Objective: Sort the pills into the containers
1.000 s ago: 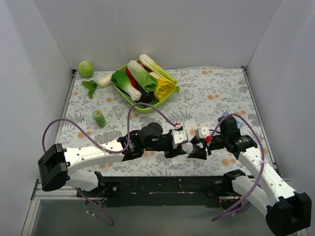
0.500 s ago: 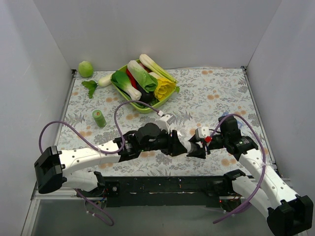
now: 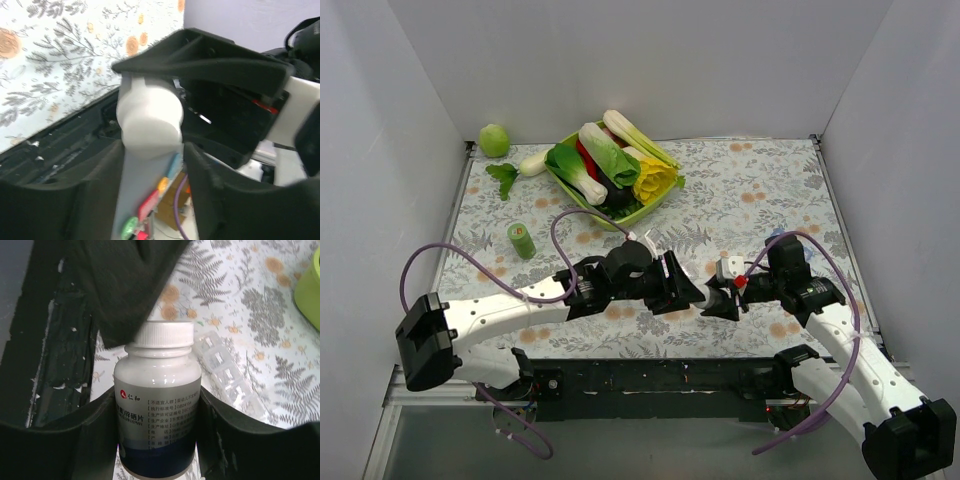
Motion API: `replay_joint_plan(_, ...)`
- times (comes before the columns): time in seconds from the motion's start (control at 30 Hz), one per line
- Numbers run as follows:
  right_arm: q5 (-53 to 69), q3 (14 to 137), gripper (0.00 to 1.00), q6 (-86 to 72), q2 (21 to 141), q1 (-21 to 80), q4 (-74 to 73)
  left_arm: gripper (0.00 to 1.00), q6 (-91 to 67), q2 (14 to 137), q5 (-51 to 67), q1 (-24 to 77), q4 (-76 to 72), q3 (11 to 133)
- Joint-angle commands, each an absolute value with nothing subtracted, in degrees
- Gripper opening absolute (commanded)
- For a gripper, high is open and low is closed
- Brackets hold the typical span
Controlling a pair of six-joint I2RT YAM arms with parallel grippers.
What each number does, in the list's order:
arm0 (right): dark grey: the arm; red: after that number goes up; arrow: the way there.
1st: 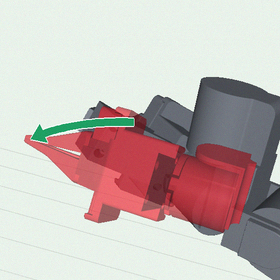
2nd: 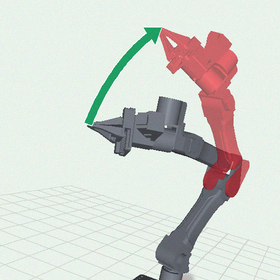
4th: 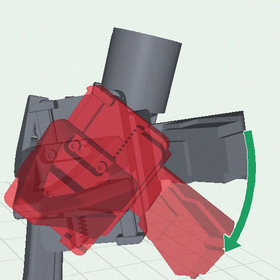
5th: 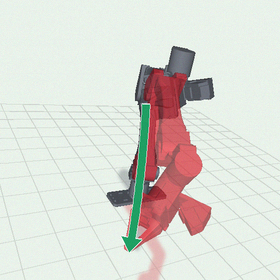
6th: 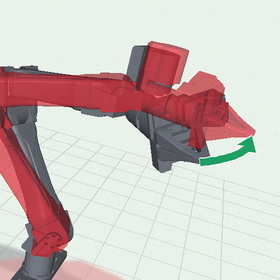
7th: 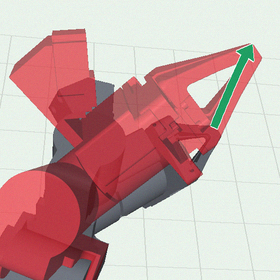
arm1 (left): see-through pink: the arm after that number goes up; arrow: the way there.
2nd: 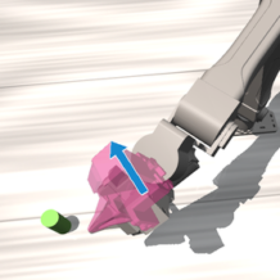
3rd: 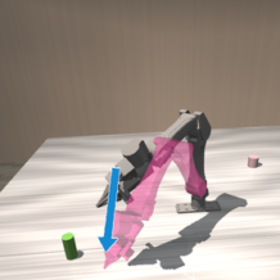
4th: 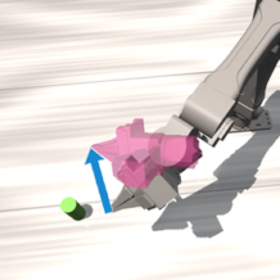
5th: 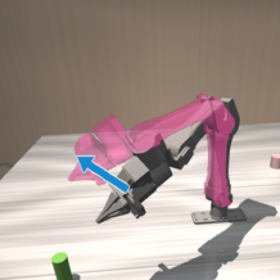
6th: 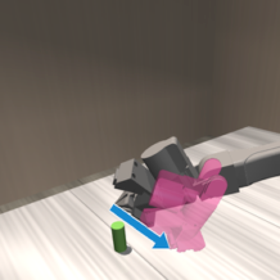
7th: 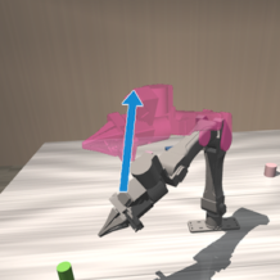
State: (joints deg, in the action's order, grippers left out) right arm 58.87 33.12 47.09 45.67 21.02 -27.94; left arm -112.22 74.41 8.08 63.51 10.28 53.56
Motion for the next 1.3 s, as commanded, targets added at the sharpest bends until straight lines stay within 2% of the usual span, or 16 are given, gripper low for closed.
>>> replay_joint_plan(0.0, 54.5, 33.4, 0.01, 47.0, 45.6, 19.9, -27.7, 0.67, -121.9, 68.0, 11.2, 62.6, 7.4, 51.3)
replay_joint_plan(0.1, 54.6, 33.5, 0.01, 47.0, 45.6, 19.9, -27.9, 0.83, -117.9, 64.1, 12.4, 62.1, 4.8, 47.5)
replay_joint_plan(0.17, 54.7, 33.4, 0.01, 47.0, 45.4, 19.9, -27.8, 0.84, -115.2, 61.8, 13.5, 61.7, 2.4, 45.6)
replay_joint_plan(0.3, 55.5, 33.1, 0.01, 47.2, 45.1, 19.7, -27.9, 0.92, -91.6, 57.3, 19.1, 60.5, 2.4, 44.6)
replay_joint_plan(0.33, 55.8, 33.0, 0.01, 47.2, 45.1, 19.8, -27.9, 0.93, -78.7, 57.0, 20.8, 60.6, 3.2, 44.9)
replay_joint_plan(0.43, 57.3, 33.1, 0.01, 48.5, 45.3, 19.7, -28.6, 0.98, -58.7, 56.8, 21.0, 61.5, 5.3, 44.6)
replay_joint_plan(0.53, 58.6, 33.5, 0.01, 50.1, 45.9, 19.7, -29.9, 0.98, -38.1, 56.9, 19.0, 64.2, 1.4, 42.2)
replay_joint_plan(0.67, 59.9, 34.0, 0.01, 51.7, 45.9, 19.7, -31.4, 0.98, -23.9, 60.5, 17.8, 64.3, -8.2, 40.4)
replay_joint_plan(0.83, 60.2, 33.7, 0.01, 52.0, 46.0, 19.6, -31.5, 0.98, -20.7, 69.3, 20.3, 64.3, -6.1, 47.6)
replay_joint_plan(1.0, 60.5, 33.8, 0.01, 52.0, 46.1, 19.5, -31.5, 0.98, -20.8, 72.8, 17.9, 64.4, -8.1, 48.9)
replay_joint_plan(1.1, 60.5, 33.4, 0.01, 52.0, 45.7, 19.5, -31.3, 0.92, -21.9, 74.1, 18.2, 64.3, -7.6, 50.2)
replay_joint_plan(1.27, 60.4, 33.3, 0.01, 51.9, 45.9, 19.4, -31.1, 0.68, -24.3, 76.5, 19.3, 64.3, -5.1, 52.4)
